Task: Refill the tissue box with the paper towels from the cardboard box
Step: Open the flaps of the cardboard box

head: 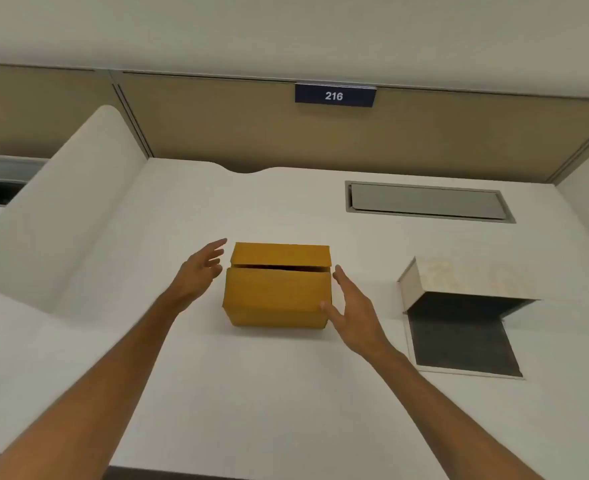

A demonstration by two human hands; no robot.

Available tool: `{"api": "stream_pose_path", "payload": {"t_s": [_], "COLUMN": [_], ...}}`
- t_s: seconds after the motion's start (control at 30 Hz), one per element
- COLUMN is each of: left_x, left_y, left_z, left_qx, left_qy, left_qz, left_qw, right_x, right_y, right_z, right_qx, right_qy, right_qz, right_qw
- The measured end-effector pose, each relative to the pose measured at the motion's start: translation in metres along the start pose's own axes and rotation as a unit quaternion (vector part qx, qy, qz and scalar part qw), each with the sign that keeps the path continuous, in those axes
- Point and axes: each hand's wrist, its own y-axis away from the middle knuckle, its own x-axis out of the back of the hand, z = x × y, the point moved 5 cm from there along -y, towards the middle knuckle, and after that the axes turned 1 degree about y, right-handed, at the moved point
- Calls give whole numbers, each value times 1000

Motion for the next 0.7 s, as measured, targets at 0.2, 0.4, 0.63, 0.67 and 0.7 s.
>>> {"api": "stream_pose_path", "payload": {"t_s": [0.2, 0.4, 0.63, 0.67, 0.7], "left_x": [-8, -3, -10, -12, -13], "left_y": [-19, -34, -51, -53, -56], "left_z": [3, 15, 24, 24, 23], "left_qx": [-8, -6, -1, 2, 2], "left_qy": [-35, -19, -44, -46, -52], "left_qz": [-100, -86, -9, 2, 13], "left_qw": [994, 996, 999, 999, 999], "right_x": [-3, 6, 11, 10, 9], "right_y": [-7, -4, 21, 22, 22], "right_z": [4, 1, 1, 1, 1], "right_qx": [-29, -5, -33, -32, -28], "right_qy": [-59, -95, -264, -256, -243], "right_qz": [65, 108, 92, 81, 72], "right_qw": [996, 990, 960, 963, 967]}}
